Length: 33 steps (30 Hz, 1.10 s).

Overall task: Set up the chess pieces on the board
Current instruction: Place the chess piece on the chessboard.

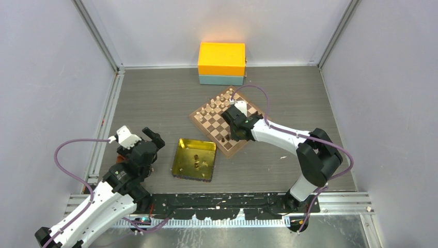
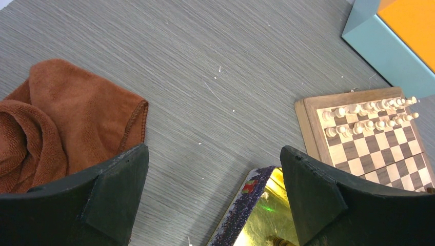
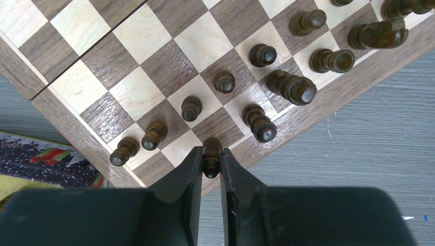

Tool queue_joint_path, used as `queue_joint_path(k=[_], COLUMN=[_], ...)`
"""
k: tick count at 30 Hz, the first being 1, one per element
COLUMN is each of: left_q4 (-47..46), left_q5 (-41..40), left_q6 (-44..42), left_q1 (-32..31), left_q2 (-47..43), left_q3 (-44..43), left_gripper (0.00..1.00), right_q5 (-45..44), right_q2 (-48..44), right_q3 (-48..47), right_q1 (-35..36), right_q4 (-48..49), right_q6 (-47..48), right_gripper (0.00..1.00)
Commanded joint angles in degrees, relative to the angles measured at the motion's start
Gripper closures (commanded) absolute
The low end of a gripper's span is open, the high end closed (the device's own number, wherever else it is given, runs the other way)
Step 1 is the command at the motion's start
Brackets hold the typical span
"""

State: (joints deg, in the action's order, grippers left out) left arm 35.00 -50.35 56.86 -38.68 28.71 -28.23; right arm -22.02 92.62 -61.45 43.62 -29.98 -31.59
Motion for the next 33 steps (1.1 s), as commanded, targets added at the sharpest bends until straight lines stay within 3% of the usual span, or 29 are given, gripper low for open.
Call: queue_joint_path(k=[1,16,24,33], left_q4=[-2.3,-3.7,-4.6,-4.5], left_q5=[-1.6,-1.9,-1.8,-1.6], left_q6=[0.8,-0.1,-0.3,-0.2], left_q1=[-0.2,-0.2,-0.3,-0.2], left_q2=[-0.1,1.0,2.0,2.0], left_q3=[0.2,0.0,0.0,0.2], left_gripper=[0.0,0.0,0.0,0.0], right_q5=[-1.6,-0.7,-0.7,0.0], right_q2=[-0.1,1.6,1.9,0.9], right_q3=[-1.6,-2.9,-2.6,-2.4], right_q1=[-0.7,-1.6,-1.8,-1.7], right_q4=[1.7,1.8,1.5,1.6], right_q6=[0.6,1.1,1.0,1.0], right_gripper=[0.99,0.98,0.78,0.7])
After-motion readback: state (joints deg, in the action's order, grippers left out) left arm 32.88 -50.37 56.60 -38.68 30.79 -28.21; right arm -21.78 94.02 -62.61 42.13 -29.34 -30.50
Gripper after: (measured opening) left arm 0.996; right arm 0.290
